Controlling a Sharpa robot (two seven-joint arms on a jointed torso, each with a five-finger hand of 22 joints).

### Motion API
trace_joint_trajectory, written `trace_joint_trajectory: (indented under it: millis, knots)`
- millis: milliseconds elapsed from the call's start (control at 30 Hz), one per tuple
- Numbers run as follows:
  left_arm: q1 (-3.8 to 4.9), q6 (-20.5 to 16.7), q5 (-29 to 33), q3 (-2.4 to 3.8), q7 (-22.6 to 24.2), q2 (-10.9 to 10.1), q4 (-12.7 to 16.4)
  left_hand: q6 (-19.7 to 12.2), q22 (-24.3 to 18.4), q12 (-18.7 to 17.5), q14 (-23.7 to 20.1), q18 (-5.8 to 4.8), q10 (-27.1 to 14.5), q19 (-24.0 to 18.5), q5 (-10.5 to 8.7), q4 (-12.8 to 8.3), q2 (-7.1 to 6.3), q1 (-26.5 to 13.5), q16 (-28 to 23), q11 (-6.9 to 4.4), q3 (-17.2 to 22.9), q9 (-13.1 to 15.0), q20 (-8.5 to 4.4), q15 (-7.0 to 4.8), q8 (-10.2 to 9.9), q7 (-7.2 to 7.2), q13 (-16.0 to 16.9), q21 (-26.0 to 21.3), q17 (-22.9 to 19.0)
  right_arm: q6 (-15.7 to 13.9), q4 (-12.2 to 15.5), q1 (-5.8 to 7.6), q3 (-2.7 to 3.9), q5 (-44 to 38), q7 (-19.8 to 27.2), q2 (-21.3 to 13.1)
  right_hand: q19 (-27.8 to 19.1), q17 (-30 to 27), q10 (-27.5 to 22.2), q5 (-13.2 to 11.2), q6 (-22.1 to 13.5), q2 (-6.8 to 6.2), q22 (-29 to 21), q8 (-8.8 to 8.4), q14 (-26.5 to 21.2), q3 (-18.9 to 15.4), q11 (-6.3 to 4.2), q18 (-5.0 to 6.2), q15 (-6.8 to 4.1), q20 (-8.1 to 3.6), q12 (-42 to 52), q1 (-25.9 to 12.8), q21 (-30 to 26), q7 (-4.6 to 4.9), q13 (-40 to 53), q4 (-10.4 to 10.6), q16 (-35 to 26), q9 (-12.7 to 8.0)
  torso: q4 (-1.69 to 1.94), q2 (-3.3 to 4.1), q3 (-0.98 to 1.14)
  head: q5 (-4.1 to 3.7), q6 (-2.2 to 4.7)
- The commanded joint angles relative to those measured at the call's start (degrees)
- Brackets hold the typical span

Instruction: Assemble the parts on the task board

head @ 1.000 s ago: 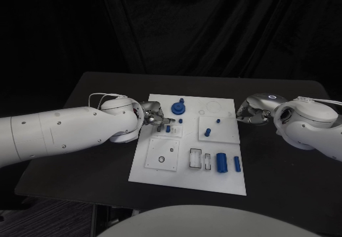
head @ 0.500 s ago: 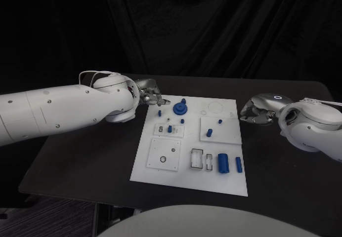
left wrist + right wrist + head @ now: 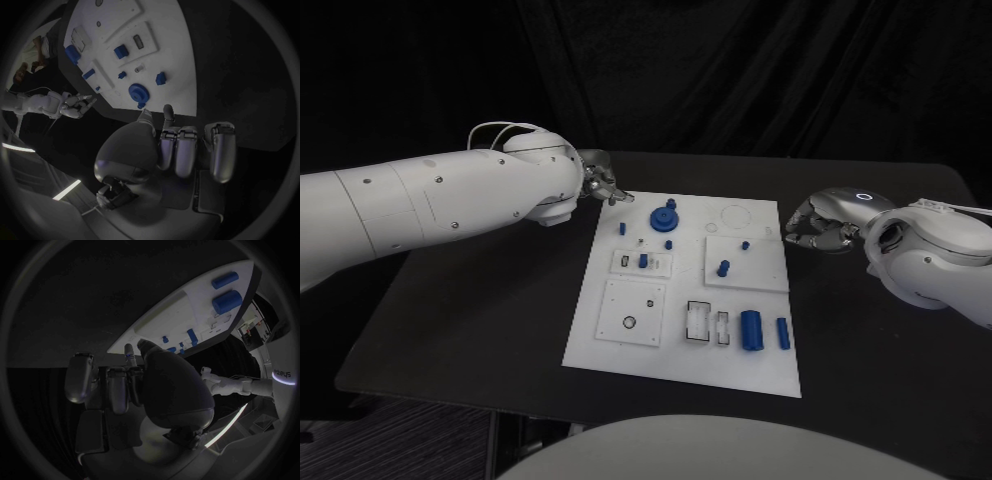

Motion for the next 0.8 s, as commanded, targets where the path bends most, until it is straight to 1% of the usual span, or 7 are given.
trace_joint_trajectory:
  millis: [33, 167, 200, 333, 400, 533, 800]
  knots:
    - [-0.15, 4.6, 0.3, 0.05, -0.7, 0.8, -1.6, 0.4, 13.5, -0.2, 5.8, 0.41, 6.0, 3.5, -0.14, 0.3, -0.46, -1.0, 0.2, 0.23, 0.1, -0.1, 0.28, 0.32, 0.3, -0.01, 14.9, 0.3, 15.1, -1.2, 0.3, -0.11, 0.03, -0.2, 0.6, -0.2, 0.5, 14.8, 3.3, 0.3, 0.2, -0.32, 9.7, -0.14, 5.8, 0.2, 0.18, 0.7, 0.03, 0.0, 0.1, 0.2, 0.1, 0.01, 12.3, 0.0, 0.2, -0.1, 0.1, -0.02, -0.06, 0.11, -0.01]
    - [-0.46, 5.2, 0.3, 0.05, -0.8, 1.5, -2.9, 1.2, 13.6, -0.2, 5.8, 0.37, 6.0, 3.6, -0.48, 0.9, -0.66, -2.1, 0.2, 0.08, 0.0, -0.1, 0.18, 0.17, 0.7, -0.17, 14.9, 0.5, 15.1, -1.4, 0.6, -0.11, 0.03, -0.2, 0.8, -0.3, 0.5, 14.8, 3.3, 0.3, 0.2, -0.35, 9.7, -0.13, 5.8, 0.2, 0.18, 0.71, 0.03, -0.01, 0.1, 0.2, 0.0, 0.01, 12.3, 0.1, 0.2, -0.1, 0.01, 0.01, -0.07, 0.21, -0.01]
    - [-0.51, 5.3, 0.3, 0.05, -0.8, 1.5, -3.1, 1.6, 13.6, -0.2, 5.8, 0.34, 6.0, 3.6, -0.57, 1.1, -0.77, -2.8, 0.2, 0.0, -0.2, 0.0, 0.13, 0.12, 0.9, -0.26, 14.9, 0.6, 15.1, -1.4, 0.6, -0.11, 0.03, -0.2, 0.8, -0.3, 0.5, 14.8, 3.3, 0.3, 0.2, -0.37, 9.7, -0.13, 5.8, 0.2, 0.18, 0.68, 0.02, -0.02, 0.1, 0.1, 0.1, 0.01, 12.3, 0.1, 0.2, -0.1, 0.02, -0.05, -0.02, 0.19, -0.01]
    - [-0.78, 5.8, 0.3, 0.05, -0.8, 1.8, -4.0, 2.0, 13.6, -0.2, 5.8, 0.35, 6.0, 3.6, -1.1, 1.3, -0.84, -4.8, 0.2, -0.14, -0.7, 0.2, -0.01, -0.02, 1.3, -0.42, 14.9, 0.6, 15.1, -1.6, 0.6, -0.11, 0.03, -0.2, 0.9, -0.3, 0.5, 14.8, 3.3, 0.3, 0.3, -0.4, 9.7, -0.13, 5.8, 0.1, 0.18, 0.69, 0.02, -0.03, 0.1, 0.0, 0.1, 0.01, 12.3, 0.2, 0.2, -0.1, 0.07, -0.16, 0.03, 0.3, -0.01]
    - [-0.91, 6.0, 0.3, 0.05, -0.9, 1.9, -4.3, 1.9, 13.6, -0.2, 5.8, 0.35, 6.0, 3.6, -0.79, 1.3, -0.87, -6.1, 0.2, -0.17, -1.1, 0.2, -0.05, -0.05, 1.4, -0.44, 14.9, 0.6, 15.1, -1.8, 0.6, -0.11, 0.03, -0.2, 1.0, -0.4, 0.5, 14.8, 3.3, 0.3, 0.3, -0.4, 9.7, -0.13, 5.8, 0.1, 0.18, 0.69, 0.02, -0.03, 0.1, 0.0, 0.1, 0.01, 12.3, 0.2, 0.2, -0.1, 0.06, -0.16, 0.05, 0.39, -0.01]
    - [-1.17, 6.4, 0.3, 0.05, -0.9, 2.0, -4.6, 2.0, 13.6, -0.2, 5.8, 0.36, 6.0, 3.6, -0.51, 1.3, -0.89, -6.5, 0.2, -0.17, -1.2, 0.2, -0.07, -0.05, 1.4, -0.46, 14.9, 0.5, 15.1, -1.9, 0.6, -0.11, 0.03, -0.2, 1.1, -0.4, 0.5, 14.8, 3.3, 0.3, 0.3, -0.42, 9.7, -0.13, 5.8, 0.1, 0.18, 0.69, 0.02, -0.03, 0.1, -0.1, 0.1, 0.01, 12.3, 0.2, 0.2, -0.1, 0.06, -0.16, 0.02, 0.5, -0.01]
    - [-1.58, 6.2, 0.3, 0.04, -0.4, 2.1, -4.3, 2.1, 13.5, -0.2, 5.8, 0.4, 6.0, 3.5, 0.68, 1.1, -0.62, -6.7, 0.2, -0.24, -1.1, 0.2, -0.09, -0.09, 1.4, -0.57, 14.9, 0.3, 15.1, -1.6, 0.4, -0.12, 0.03, -0.2, 1.0, -0.3, 0.5, 14.8, 3.3, 0.3, 0.3, -0.42, 9.7, -0.13, 5.8, 0.1, 0.18, 0.69, 0.02, -0.03, 0.1, -0.1, 0.1, 0.01, 12.3, 0.2, 0.2, -0.1, 0.07, -0.13, -0.01, -0.05, -0.01]
